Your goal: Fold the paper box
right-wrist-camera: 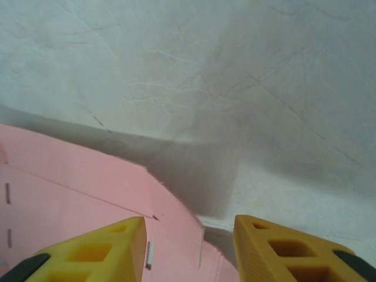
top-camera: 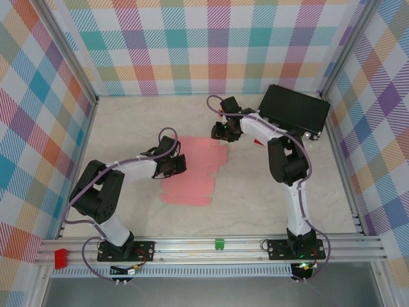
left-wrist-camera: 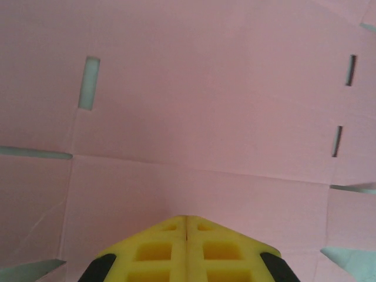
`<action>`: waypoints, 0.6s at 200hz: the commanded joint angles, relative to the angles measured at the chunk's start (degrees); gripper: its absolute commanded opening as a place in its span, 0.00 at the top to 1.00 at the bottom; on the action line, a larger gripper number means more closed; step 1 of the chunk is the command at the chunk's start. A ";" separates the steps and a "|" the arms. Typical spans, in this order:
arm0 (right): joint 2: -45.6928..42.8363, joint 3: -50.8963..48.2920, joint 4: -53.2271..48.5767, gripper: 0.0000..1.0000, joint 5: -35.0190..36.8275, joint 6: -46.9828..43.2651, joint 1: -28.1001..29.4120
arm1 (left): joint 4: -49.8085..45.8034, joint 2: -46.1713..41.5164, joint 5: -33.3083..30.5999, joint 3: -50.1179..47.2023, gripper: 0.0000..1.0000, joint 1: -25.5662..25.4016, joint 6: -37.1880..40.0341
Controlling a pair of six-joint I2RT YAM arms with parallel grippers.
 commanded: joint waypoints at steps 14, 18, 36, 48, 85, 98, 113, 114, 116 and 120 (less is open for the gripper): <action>2.28 3.98 -3.52 0.55 -1.55 -2.35 0.20 | 1.40 0.97 -0.48 -1.54 1.00 -0.85 -2.26; 2.46 4.25 -3.60 0.55 -1.91 -2.55 0.20 | 1.32 1.15 -0.47 -1.51 1.00 -0.85 -2.26; 3.02 4.93 -3.73 0.56 -3.20 -2.94 0.24 | 1.18 1.85 -0.41 -1.43 1.00 -0.94 -2.32; 3.32 5.38 -3.87 0.57 -3.93 -2.95 0.23 | 0.93 2.35 -0.63 -1.35 1.00 -1.03 -2.26; 3.80 6.08 -3.78 0.60 -6.58 -3.39 0.29 | 0.30 3.25 -1.27 -1.14 1.00 -1.10 -2.33; 3.81 6.63 -3.95 0.60 -7.45 -3.72 0.29 | 0.21 3.53 -1.35 -1.03 1.00 -1.12 -2.32; 3.82 6.86 -4.02 0.61 -8.43 -3.96 0.29 | -0.03 3.72 -1.45 -0.88 1.00 -1.10 -2.26; 3.86 6.86 -4.01 0.61 -8.47 -3.98 0.33 | -0.03 3.77 -1.45 -0.83 1.00 -1.11 -2.29; 3.82 6.86 -4.04 0.61 -8.65 -4.00 0.36 | -0.03 3.76 -1.45 -0.86 1.00 -1.12 -2.32; 3.84 7.02 -3.96 0.62 -8.86 -4.07 0.31 | 0.03 3.77 -1.45 -0.84 1.00 -1.12 -2.26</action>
